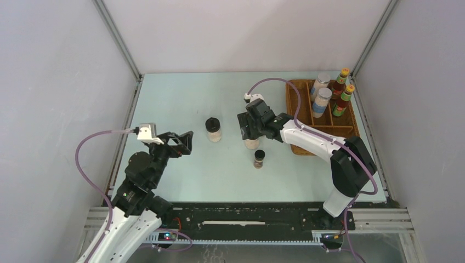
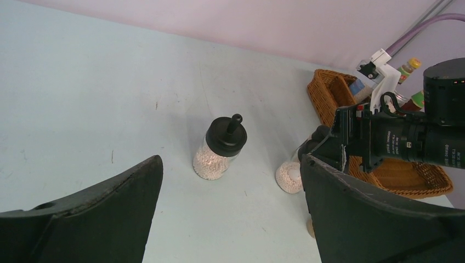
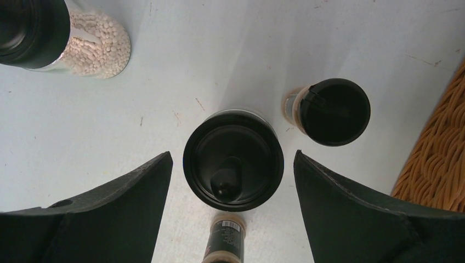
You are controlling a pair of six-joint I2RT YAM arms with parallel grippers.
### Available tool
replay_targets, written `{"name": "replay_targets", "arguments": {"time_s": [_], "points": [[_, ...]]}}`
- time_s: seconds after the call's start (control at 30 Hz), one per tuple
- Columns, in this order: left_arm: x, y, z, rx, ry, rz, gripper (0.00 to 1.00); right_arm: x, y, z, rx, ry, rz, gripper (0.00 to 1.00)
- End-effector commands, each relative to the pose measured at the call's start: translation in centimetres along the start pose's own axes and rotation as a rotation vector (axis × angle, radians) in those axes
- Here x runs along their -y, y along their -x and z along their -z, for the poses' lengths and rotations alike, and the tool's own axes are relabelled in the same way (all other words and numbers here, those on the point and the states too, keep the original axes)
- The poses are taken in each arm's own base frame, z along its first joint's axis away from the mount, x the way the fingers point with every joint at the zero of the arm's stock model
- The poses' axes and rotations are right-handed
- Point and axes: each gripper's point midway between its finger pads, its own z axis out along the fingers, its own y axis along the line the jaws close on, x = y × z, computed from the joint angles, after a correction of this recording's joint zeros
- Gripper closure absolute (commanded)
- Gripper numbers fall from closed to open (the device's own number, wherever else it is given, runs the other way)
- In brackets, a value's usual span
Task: Organize the condiment bottles
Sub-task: Pick up the bottle from the center of the board.
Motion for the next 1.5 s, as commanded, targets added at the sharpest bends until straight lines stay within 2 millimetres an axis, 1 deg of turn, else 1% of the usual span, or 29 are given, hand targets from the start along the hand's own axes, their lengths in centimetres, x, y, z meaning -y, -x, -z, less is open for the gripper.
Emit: {"name": "replay_targets", "arguments": {"time_s": [0.0,0.23,0.43,0.53,0.6,0.67,0.83,1.07,1.47], "points": [[0.1,-0.8,-0.6,-0.006,-0.006,-0.001,0.00,-0.2,0.8,-0.4,0.026,0.020,-0.021,0.11],[0.0,-0.9,-0.7,-0.011,-0.001,-0.006,0.00,-0.1,0.9,-0.8,0.025,0.032,-0.026,0.15],[0.0,-0.9,-0.8,-0.014,-0.001,-0.006,0.00,0.0,1.0,-0.9,0.024,0.043,-0.028,0.27],[0.0,-1.0,-0.8,-0.016,-0.001,-0.007,0.00,0.0,0.8,-1.0,0.017,0.044,-0.029,0.36],[0.1,-1.0,-0.8,-0.015,-0.003,-0.004,0.00,0.0,0.7,-1.0,0.012,0.043,-0.027,0.44],[0.1,-0.9,-0.8,-0.012,-0.005,-0.004,0.00,0.1,0.5,-0.9,0.006,0.039,-0.025,0.58],[0.2,-0.8,-0.6,-0.007,-0.014,0.002,0.00,0.1,0.5,-0.4,0.012,0.019,-0.012,0.99],[0.4,-0.3,-0.3,0.010,-0.024,0.006,0.00,-0.4,1.2,1.0,0.046,0.006,0.011,1.00],[0.4,0.2,0.3,0.031,-0.034,0.014,0.00,-1.7,4.0,4.9,0.132,0.041,0.024,1.00]]}}
